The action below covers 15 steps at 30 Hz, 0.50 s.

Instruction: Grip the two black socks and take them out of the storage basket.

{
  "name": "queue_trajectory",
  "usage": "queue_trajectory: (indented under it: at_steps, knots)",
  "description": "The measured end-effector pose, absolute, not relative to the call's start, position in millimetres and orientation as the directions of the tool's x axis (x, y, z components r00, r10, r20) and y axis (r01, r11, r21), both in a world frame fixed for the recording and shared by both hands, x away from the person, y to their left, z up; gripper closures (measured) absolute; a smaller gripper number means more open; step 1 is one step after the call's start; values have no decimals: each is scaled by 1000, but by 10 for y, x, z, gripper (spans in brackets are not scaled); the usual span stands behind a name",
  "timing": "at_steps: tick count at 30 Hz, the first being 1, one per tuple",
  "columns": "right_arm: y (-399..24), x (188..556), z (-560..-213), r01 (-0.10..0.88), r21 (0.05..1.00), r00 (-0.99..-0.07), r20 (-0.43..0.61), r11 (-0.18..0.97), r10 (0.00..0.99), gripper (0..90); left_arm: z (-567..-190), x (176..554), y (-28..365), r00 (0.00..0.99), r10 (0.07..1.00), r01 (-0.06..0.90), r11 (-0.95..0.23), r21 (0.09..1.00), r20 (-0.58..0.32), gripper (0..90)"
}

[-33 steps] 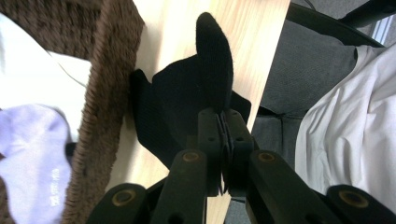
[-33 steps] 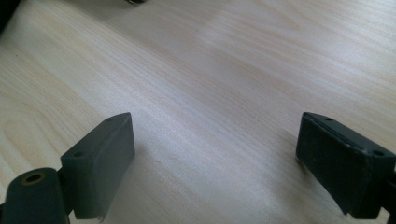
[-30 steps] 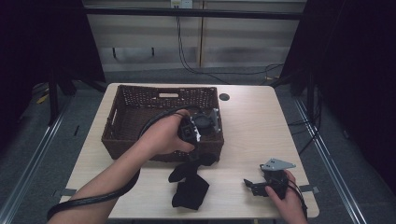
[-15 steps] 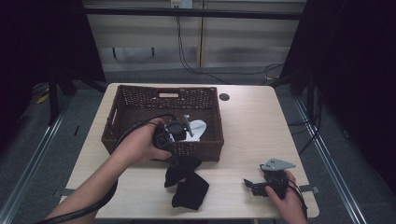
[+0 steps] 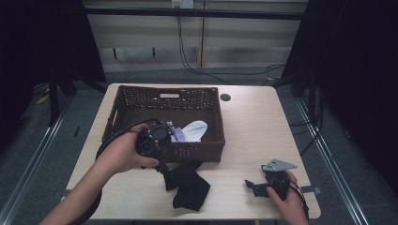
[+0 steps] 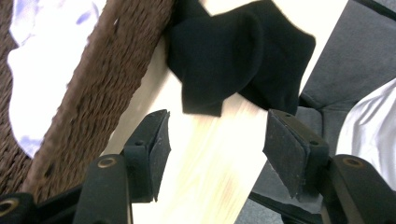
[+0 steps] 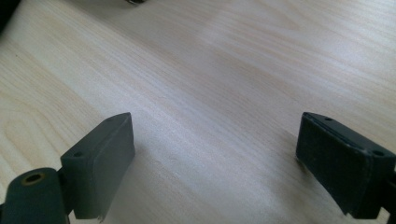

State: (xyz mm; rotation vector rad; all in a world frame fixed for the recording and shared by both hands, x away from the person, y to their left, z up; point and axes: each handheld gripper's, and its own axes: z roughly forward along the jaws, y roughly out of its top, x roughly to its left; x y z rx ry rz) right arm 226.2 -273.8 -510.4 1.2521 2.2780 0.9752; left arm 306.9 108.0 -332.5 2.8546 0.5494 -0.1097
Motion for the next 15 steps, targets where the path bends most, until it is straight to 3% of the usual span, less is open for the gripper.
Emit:
queue_trajectory:
  at_steps: [15]
  knots:
    - [-2738, 2262, -5104, 590, 718, -541, 13, 368, 841, 110, -3636, 2963, 1553, 899, 428, 435, -857, 275, -88, 260]
